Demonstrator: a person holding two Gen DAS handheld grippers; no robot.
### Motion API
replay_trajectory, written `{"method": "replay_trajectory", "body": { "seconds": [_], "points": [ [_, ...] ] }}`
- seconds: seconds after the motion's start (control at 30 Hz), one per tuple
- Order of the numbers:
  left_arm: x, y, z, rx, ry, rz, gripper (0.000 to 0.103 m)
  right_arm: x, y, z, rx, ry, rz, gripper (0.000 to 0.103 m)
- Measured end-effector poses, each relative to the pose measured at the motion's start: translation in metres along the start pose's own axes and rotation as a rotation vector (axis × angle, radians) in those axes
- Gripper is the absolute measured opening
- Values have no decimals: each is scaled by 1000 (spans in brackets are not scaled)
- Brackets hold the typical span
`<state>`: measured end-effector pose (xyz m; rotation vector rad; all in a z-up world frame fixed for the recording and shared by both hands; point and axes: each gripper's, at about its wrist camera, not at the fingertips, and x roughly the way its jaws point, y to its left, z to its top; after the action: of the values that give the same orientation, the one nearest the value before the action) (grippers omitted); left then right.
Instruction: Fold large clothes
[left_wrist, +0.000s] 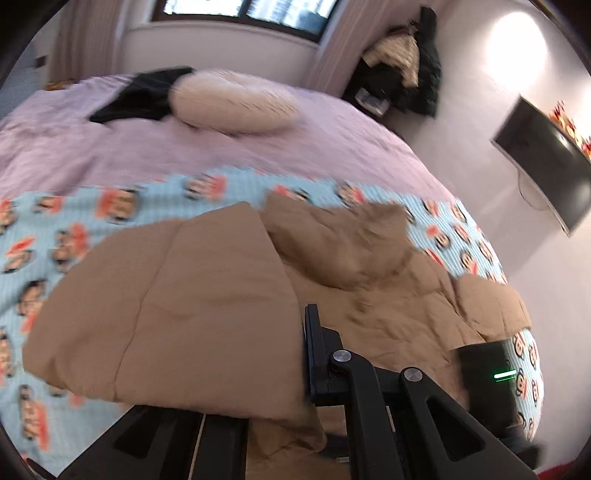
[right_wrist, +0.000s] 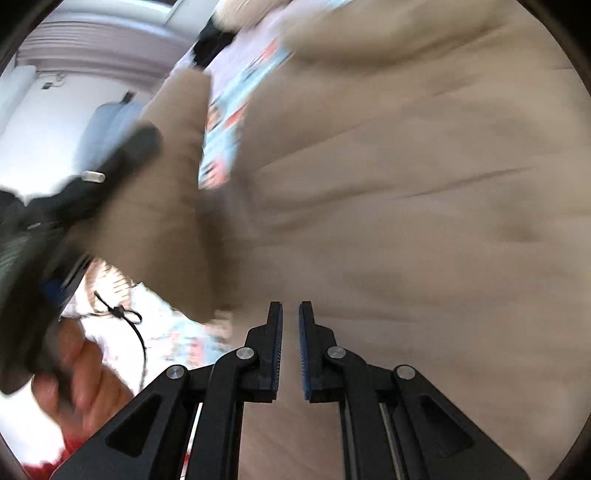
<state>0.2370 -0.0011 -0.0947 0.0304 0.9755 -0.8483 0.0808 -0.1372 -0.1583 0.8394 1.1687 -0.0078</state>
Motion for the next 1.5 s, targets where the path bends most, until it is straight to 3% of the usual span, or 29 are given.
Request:
{"method": "replay_trajectory", "body": {
  "seconds": [0.07,0.17,0.27,0.3,0.37,0.4,0.43,0.5,0.57,0.6,0.63,0.73,0.83,0.93,1.03,1.1,1.2,1.3,1.4,1.47,1.5],
  "points": [
    [25,-25,-8,46,30,12,10,-34,-33,-4,17,-29,-102,12],
    [67,-50,-29,69,106,63,10,-64,-72,-13,57,-39,-179,12],
    [91,-52,-51,62,177,128,11,-75,-88,-16,68,-41,-184,12],
    [92,-52,-57,57,189,146,17,-76,-89,-17,65,-43,-183,12],
    [86,-51,-64,54,194,152,47,-76,-88,-16,58,-46,-180,12],
    [77,-52,-68,56,186,158,84,-76,-86,-12,51,-47,-184,12],
    [69,-54,-70,62,170,184,103,-81,-86,-5,43,-49,-188,12],
    [44,-59,-76,105,126,228,103,-76,-73,2,14,-55,-203,19],
    [23,-56,-80,109,118,229,103,-85,-68,-6,-25,-67,-223,49],
    [8,-50,-82,99,105,227,103,-84,-57,-3,-55,-78,-233,73],
    [-2,-40,-82,89,94,233,103,-84,-45,-1,-95,-96,-241,83],
    [-35,-1,-84,3,38,347,103,-75,4,5,-258,-134,-278,83],
    [-50,60,-91,-191,47,451,103,-51,59,4,-477,-161,-373,83],
    [-44,101,-106,-339,90,432,103,-15,107,-7,-703,-186,-501,83],
    [-30,110,-125,-359,123,466,103,26,134,-19,-905,-218,-642,83],
    [-24,108,-136,-354,128,453,103,49,137,-15,-960,-218,-716,83],
    [-17,102,-140,-357,127,438,103,48,130,6,-895,-306,-779,83],
    [-17,102,-139,-360,128,412,103,5,99,37,-632,-413,-738,83],
    [-20,115,-126,-376,111,341,103,-46,32,65,-265,-420,-520,83],
    [-24,133,-115,-422,86,264,103,-64,-20,76,-37,-373,-357,80],
    [-25,143,-108,-452,74,223,103,-66,-44,79,54,-345,-285,67]
  ]
}}
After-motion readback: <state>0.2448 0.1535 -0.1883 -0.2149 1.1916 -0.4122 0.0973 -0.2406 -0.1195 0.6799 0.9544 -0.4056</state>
